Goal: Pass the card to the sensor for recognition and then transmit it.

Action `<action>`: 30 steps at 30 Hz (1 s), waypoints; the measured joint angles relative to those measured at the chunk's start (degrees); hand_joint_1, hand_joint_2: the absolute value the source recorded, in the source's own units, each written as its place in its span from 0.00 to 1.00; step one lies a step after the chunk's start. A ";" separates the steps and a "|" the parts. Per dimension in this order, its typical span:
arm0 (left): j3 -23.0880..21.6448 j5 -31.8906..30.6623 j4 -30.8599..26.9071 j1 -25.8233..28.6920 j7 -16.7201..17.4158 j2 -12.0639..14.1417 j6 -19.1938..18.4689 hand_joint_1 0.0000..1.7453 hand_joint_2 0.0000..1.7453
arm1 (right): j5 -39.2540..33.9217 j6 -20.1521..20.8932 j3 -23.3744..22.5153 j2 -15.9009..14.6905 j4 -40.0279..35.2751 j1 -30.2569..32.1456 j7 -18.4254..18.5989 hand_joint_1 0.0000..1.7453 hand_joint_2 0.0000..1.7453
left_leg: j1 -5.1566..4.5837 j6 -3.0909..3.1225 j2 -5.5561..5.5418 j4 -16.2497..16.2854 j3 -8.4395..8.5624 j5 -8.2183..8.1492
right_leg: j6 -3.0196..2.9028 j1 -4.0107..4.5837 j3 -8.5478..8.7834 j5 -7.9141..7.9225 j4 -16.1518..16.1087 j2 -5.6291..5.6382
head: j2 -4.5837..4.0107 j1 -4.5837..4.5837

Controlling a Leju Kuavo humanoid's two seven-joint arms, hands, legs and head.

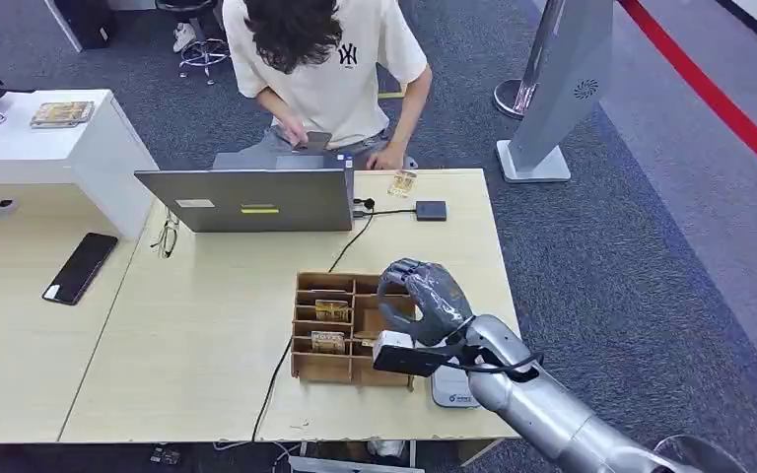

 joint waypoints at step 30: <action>0.00 -0.42 0.00 -0.03 0.59 -0.02 -0.17 0.00 0.00 | 1.01 -0.20 0.81 1.49 4.09 -1.34 0.85 0.46 1.00 | 0.00 0.00 0.00 0.00 0.00 0.00 | 0.00 0.00 0.01 0.00 0.00 0.00 | 0.00 0.00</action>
